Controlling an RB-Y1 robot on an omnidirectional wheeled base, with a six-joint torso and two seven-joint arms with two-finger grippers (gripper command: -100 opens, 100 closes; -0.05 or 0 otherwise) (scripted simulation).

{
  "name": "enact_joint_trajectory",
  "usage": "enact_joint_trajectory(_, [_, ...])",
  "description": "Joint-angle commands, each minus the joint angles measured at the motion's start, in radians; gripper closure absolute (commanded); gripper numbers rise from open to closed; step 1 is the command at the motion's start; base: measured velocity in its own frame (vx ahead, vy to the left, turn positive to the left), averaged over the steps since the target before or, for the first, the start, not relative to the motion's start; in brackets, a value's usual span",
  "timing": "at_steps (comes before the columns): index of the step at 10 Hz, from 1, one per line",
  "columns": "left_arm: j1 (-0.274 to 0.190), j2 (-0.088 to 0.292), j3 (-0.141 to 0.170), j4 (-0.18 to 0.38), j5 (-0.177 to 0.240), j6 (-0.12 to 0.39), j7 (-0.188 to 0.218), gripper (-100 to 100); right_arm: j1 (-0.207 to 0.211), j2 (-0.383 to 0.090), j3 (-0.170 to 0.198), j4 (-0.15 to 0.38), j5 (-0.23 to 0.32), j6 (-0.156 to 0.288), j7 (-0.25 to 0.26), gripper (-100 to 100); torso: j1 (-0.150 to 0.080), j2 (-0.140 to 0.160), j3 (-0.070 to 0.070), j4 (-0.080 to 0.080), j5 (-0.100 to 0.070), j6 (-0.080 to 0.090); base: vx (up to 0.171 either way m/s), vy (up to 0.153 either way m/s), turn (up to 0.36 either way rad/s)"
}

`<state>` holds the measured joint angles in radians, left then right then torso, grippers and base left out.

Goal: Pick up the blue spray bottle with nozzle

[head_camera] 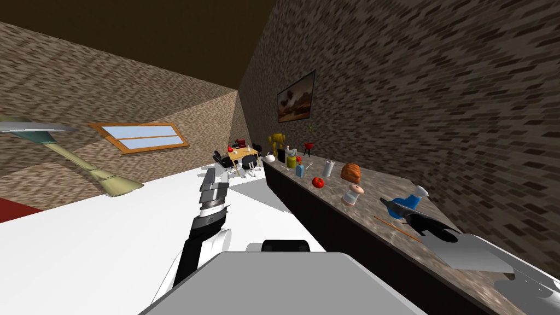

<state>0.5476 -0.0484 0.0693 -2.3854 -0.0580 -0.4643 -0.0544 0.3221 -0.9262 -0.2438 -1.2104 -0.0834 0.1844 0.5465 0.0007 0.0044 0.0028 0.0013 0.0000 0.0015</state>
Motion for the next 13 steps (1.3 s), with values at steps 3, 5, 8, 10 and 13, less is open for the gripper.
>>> enact_joint_trajectory(3, [0.0, 0.0, 0.0, 0.0, 0.0, 0.0, 0.0, 0, -0.08, -0.031, 0.029, 0.11, -0.053, -0.024, 0.044, -100, 0.0, 0.0, 0.0, 0.0, 0.0, -0.001, -0.05, 0.022, 0.061])
enact_joint_trajectory(5, [0.0, 0.0, 0.0, 0.0, 0.0, 0.0, 0.0, 0, -0.09, -0.031, 0.029, 0.158, -0.053, -0.024, 0.044, -100, 0.0, -0.001, 0.0, 0.0, 0.0, 0.0, -0.024, 0.016, -0.005])
enact_joint_trajectory(8, [0.0, 0.0, 0.0, 0.0, 0.0, 0.0, 0.0, 0, -0.17, -0.058, 0.058, 0.242, -0.102, -0.048, 0.087, -100, 0.0, -0.001, -0.001, 0.0, 0.0, -0.001, -0.047, 0.025, 0.071])
enact_joint_trajectory(10, [0.0, 0.0, 0.0, 0.0, 0.0, 0.0, 0.0, 0, -0.21, -0.086, 0.086, 0.294, -0.149, -0.071, 0.13, -100, 0.0, 0.0, 0.0, 0.0, 0.0, 0.0, -0.074, 0.041, 0.046])
enact_joint_trajectory(13, [0.0, 0.0, 0.0, 0.0, 0.0, 0.0, 0.0, 0, -0.298, -0.113, 0.115, 0.408, -0.201, -0.095, 0.174, -100, 0.0, 0.0, 0.0, 0.0, 0.0, 0.0, -0.062, 0.036, 0.069])
